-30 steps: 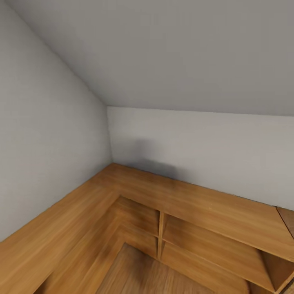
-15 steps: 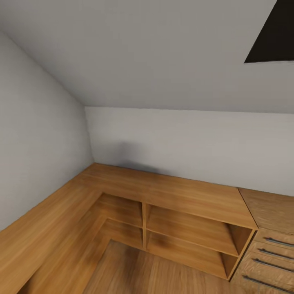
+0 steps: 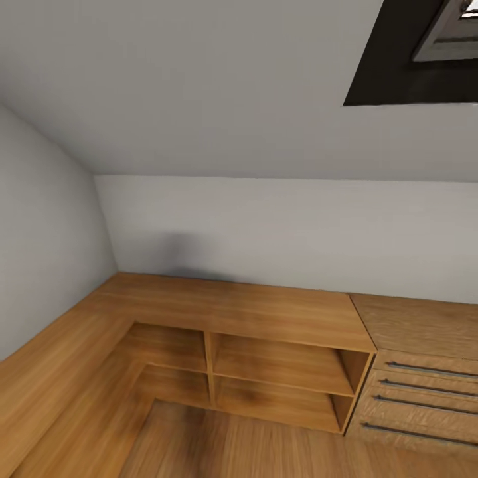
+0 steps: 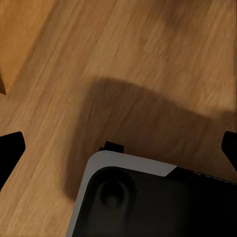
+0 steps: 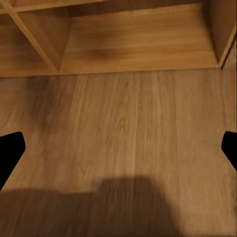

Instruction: In the bedroom, organize the workspace by keeping the computer under the desk, ensuring the monitor is on the desk, placing the keyboard on the desk next to the monitor, placing the mouse on the desk next to the keyboard, moving the folder from the swivel chair onto the desk next to the mouse, stacking the notebook on top of the folder with the pen on top of the notebook, and positioning the swivel chair next to the desk.

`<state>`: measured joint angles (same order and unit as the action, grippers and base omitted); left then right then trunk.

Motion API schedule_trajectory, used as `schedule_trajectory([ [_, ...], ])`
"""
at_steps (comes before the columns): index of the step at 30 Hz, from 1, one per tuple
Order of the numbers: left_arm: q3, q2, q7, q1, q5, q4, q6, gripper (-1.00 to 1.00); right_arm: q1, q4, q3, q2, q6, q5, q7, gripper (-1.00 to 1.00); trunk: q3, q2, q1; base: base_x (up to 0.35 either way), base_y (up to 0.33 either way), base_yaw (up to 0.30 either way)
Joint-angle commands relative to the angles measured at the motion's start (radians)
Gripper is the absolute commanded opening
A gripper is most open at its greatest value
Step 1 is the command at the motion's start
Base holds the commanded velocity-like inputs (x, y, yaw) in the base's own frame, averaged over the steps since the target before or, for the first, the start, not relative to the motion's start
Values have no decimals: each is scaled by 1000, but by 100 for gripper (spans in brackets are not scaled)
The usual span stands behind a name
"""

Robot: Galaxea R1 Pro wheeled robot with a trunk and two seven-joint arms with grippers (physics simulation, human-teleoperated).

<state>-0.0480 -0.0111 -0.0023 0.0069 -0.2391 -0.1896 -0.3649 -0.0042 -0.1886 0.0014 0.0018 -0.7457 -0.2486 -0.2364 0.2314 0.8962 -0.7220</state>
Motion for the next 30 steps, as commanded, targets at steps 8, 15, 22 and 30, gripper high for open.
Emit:
schedule_trajectory([
  [8,-5,0,1,1,1,-2,0,100,0,6,2,1,-1,-9,-10,100,-1,1,0,0,-21,-300],
  [15,-5,0,1,1,1,-2,0,100,0,7,2,0,-1,-9,-9,100,-4,1,0,0,-133,-300],
  [22,-5,0,1,1,1,-1,0,100,0,9,2,2,0,-8,-9,100,-8,1,0,0,-171,-300],
  [30,-4,0,1,1,1,0,0,100,0,9,3,4,0,-8,-9,100,-12,1,0,0,-175,-300],
])
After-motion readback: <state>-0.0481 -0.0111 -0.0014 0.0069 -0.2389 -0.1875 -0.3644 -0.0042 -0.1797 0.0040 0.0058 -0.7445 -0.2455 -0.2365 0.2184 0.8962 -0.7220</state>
